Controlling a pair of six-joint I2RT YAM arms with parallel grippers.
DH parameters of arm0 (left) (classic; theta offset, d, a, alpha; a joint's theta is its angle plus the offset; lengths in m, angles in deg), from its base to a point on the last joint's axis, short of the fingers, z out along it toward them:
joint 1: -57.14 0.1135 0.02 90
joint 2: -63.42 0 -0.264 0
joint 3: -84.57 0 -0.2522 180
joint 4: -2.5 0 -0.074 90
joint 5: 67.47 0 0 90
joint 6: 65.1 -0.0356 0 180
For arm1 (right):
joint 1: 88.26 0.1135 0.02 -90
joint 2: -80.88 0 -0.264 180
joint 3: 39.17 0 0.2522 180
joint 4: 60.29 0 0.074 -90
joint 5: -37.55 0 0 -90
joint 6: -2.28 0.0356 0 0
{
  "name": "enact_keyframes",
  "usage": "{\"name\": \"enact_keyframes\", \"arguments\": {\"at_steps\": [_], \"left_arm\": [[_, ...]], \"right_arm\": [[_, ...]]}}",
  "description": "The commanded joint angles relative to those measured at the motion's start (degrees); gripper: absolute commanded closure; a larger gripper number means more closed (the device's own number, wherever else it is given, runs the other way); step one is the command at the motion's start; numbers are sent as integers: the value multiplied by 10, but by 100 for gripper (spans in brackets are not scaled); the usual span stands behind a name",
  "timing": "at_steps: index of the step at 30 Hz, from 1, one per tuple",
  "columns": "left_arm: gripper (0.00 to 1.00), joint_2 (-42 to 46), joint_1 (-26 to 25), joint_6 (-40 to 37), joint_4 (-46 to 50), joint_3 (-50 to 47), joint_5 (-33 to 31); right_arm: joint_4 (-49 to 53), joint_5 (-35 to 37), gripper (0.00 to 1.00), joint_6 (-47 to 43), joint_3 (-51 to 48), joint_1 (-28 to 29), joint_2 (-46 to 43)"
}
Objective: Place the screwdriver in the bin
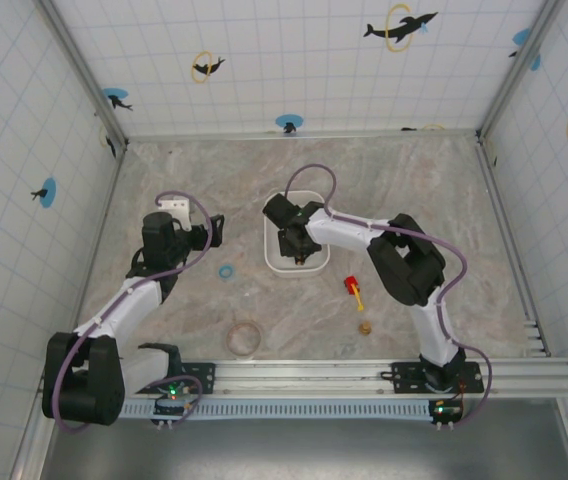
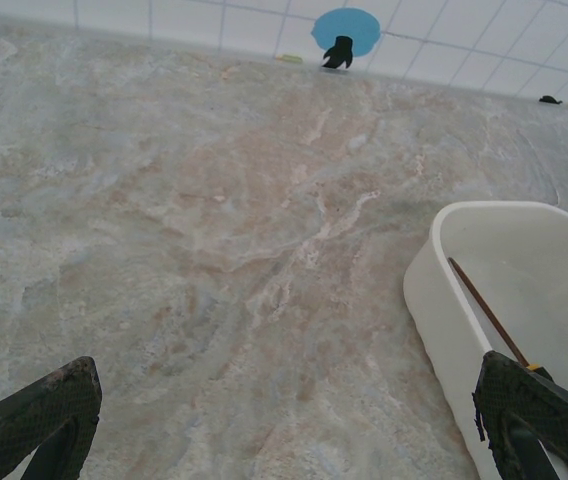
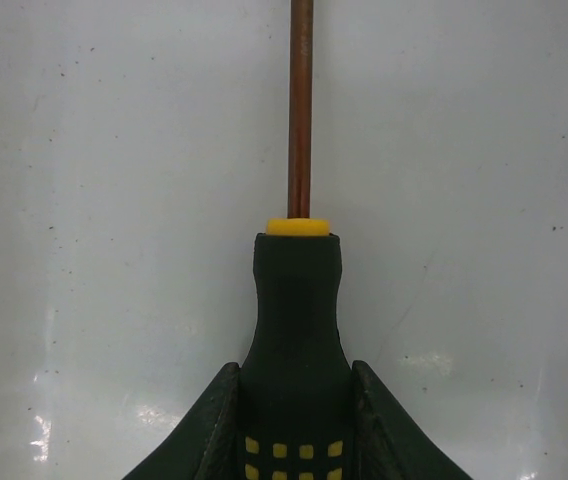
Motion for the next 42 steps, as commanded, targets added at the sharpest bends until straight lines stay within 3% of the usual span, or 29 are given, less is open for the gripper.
{"name": "enact_keyframes", "arguments": {"at_steps": [1,17,30,36,42], "left_arm": [[3,-4,-3,-11,-6,-1,-3],[2,9,-3,-30,-8,1,-5],[3,83,-3,-47,-86,-27,-20],[2,107,-3,-86,-128,-59,-29],[2,120,-2,-116,-155,-82,-71]], "right_arm": [[-7,-5,67,-1,27,1,16],[15,8,45,-31,34,-5,-17],[138,26,35,-140,120,-23,-102],[99,64,33,-290,45,-47,-195],[-21,58,33,-356,-115,-144,-307]]}}
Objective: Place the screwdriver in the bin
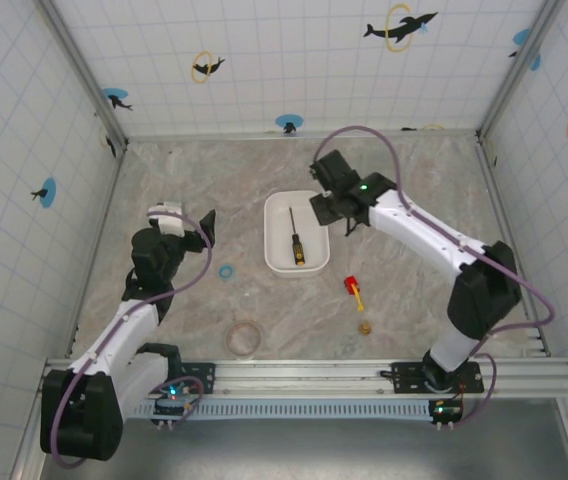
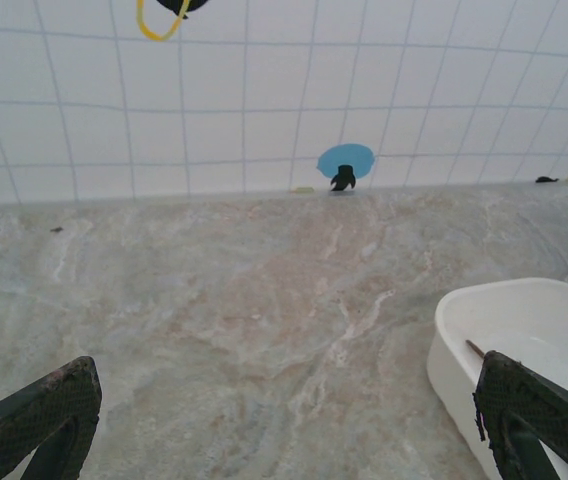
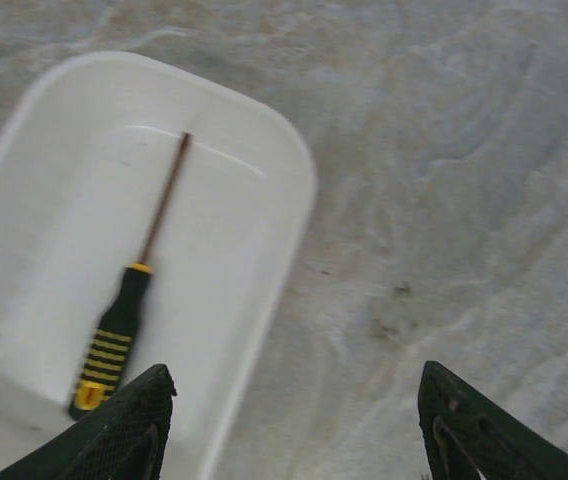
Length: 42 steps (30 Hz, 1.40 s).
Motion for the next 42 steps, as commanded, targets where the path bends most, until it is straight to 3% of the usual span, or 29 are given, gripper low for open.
{"name": "enact_keyframes", "arguments": {"at_steps": [1,11,17,25,42], "left_arm": [[2,7,-3,-35,-35,-11,-33],[2,-12,-2,-46,-101,-42,-46],[2,-32,-1,-56,-138,-56,-44],[3,-60,5,-63,-207,-82,-38],[3,-148,54,-51,-264,-85,-49]], "right_arm": [[-88,9,33,-59,-84,-56,-58],[-343,-46,30,-49,-343,-273,-231],[-482,-112,30,-24,-444,-370,-248],[-634,-114,30,-9,-529,-412,-241],[-854,-45,30,4,-623,-410,-184]]}}
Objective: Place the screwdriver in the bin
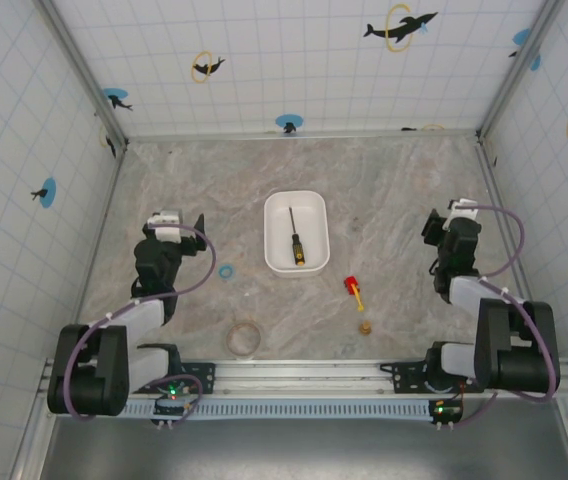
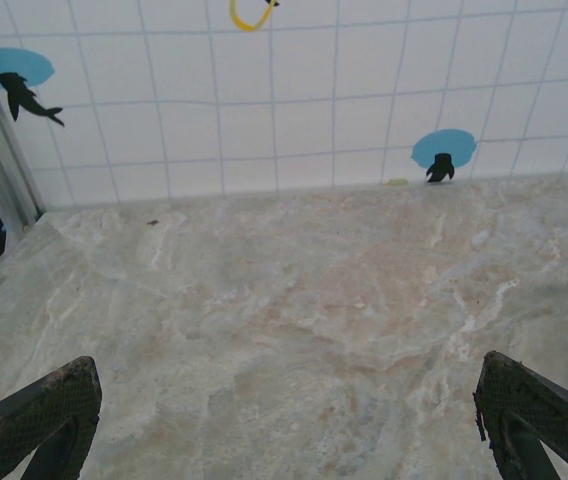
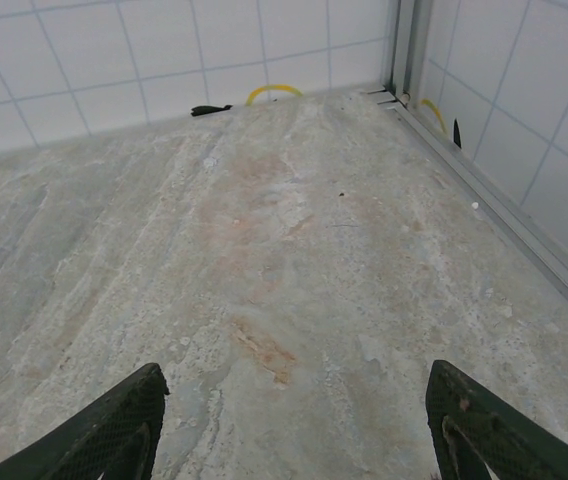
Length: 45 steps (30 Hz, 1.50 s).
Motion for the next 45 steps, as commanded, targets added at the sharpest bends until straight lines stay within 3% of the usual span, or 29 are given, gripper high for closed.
{"name": "enact_keyframes", "arguments": {"at_steps": [1,9,23,37,45], "left_arm": [[2,-15,12,0,-34,-7,-5],[3,-71,23,-5,-67,-1,4],[3,-97,24,-18,-43,29,15],[2,-189,38,-7,-167,15,-2],[2,-190,38,-7,-162,16,-8]], "right_arm": [[-52,14,30,4,0,0,15],[-152,33,30,3,-22,24,67],[-184,79,30,-20,-26,56,99],[-186,96,29,-16,-27,59,99],[-186,106,24,-14,-27,59,99]]}}
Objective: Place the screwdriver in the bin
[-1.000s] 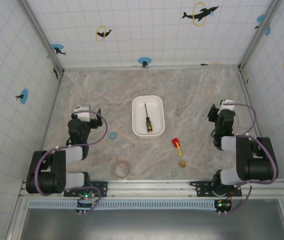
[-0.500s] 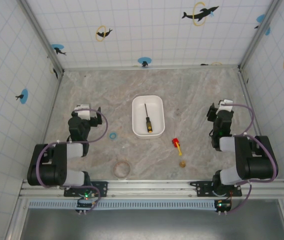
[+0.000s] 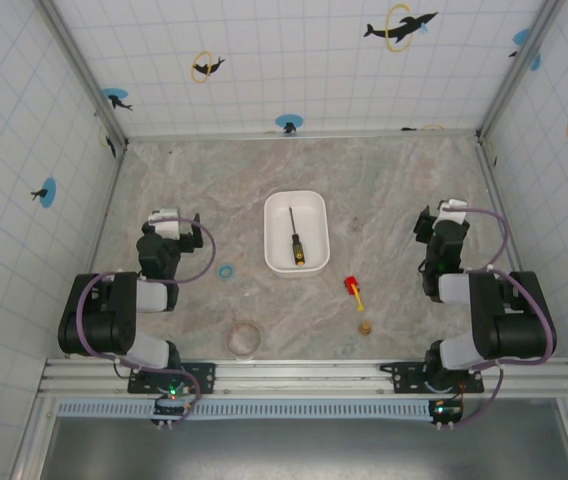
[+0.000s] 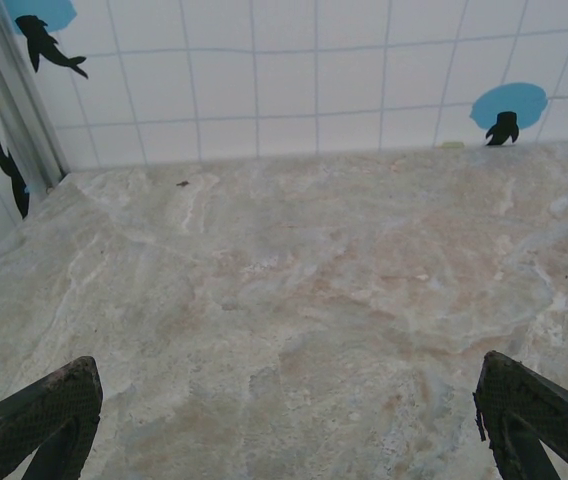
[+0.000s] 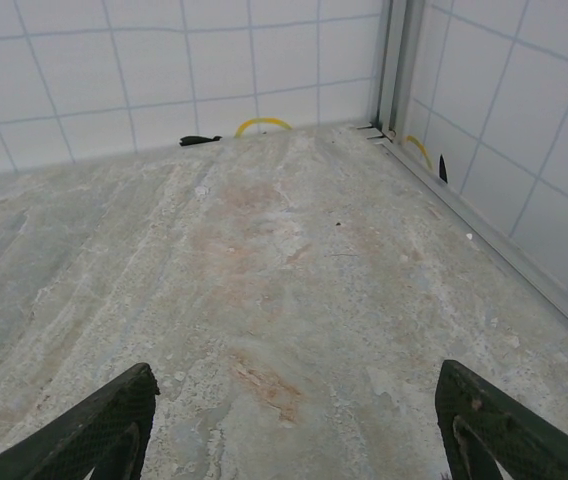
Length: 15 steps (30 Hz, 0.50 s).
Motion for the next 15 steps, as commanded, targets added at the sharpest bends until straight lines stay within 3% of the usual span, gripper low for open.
{"name": "enact_keyframes", "arguments": {"at_steps": [1,7,8,9,15], "left_arm": [[2,-9,6,8,-23,-2,-13],[3,-9,6,8,-22,-2,-13],[2,-9,5,8,-22,-2,-13],[2,-10,7,8,-22,-2,-14],[2,-10,11,15,-23,-3,-14]], "right_arm": [[-33,16,23,0,-10,2,6],[-33,16,14,0,-10,3,7],[-34,17,3,0,-11,3,7],[-33,17,1,-1,-10,3,7],[-31,19,1,1,-9,3,9]]}}
